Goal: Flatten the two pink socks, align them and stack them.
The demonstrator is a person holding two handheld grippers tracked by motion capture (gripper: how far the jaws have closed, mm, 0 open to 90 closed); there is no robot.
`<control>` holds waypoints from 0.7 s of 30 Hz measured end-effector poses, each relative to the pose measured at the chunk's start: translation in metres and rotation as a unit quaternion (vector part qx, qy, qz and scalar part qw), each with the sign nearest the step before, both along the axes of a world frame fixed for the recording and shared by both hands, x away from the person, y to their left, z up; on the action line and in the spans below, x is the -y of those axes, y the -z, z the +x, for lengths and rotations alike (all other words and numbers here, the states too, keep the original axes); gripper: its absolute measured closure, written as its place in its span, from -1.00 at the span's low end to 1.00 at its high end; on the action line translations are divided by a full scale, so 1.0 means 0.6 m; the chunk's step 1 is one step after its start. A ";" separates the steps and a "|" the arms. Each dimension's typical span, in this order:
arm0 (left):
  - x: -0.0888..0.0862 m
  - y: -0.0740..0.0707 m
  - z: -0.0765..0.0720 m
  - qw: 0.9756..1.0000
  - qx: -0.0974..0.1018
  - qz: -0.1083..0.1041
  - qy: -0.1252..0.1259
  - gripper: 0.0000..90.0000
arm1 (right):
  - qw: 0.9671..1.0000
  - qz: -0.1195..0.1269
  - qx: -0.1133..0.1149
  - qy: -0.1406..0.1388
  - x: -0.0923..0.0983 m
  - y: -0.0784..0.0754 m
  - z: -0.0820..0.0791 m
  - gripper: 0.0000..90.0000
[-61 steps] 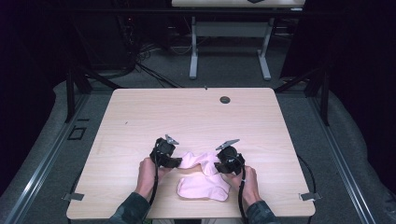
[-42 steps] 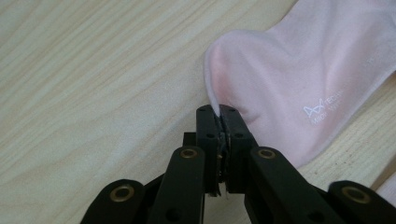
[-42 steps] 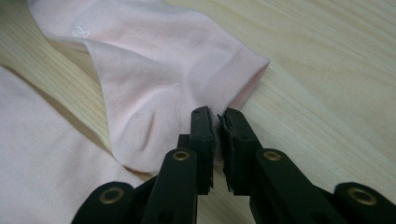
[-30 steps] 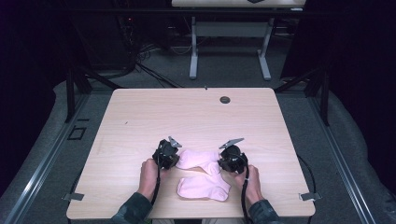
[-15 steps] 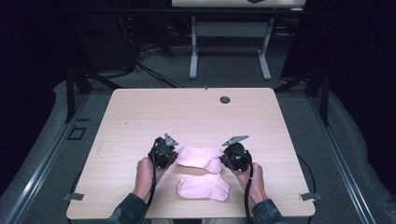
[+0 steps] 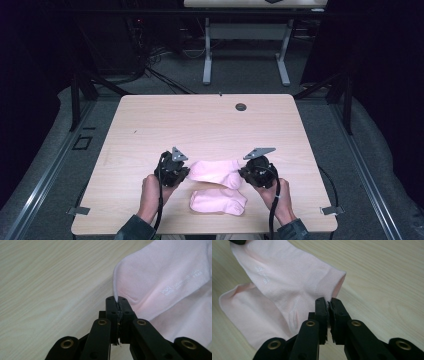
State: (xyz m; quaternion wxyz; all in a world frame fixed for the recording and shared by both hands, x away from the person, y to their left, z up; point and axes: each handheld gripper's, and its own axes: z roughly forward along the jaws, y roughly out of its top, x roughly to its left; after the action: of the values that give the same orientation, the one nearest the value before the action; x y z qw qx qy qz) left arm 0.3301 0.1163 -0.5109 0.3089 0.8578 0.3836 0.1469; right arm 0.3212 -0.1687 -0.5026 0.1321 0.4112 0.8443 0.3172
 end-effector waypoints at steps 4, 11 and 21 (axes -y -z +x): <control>-0.004 -0.005 -0.014 1.000 -0.003 -0.014 0.002 0.97 | 1.000 0.002 -0.001 -0.007 0.008 -0.008 -0.016 0.89; -0.009 0.000 -0.040 0.999 -0.024 -0.040 0.009 0.97 | 0.999 0.026 -0.013 -0.019 0.022 -0.008 -0.043 0.89; -0.004 0.028 -0.076 0.997 -0.048 -0.047 0.024 0.97 | 0.998 0.016 -0.045 -0.031 0.035 0.014 -0.076 0.89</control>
State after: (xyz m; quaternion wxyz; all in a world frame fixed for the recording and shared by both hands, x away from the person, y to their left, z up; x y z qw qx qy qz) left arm 0.2844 0.1187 -0.5275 0.3335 0.8574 0.3837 0.0798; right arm 0.2753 -0.1897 -0.5109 0.0776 0.4007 0.8565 0.3159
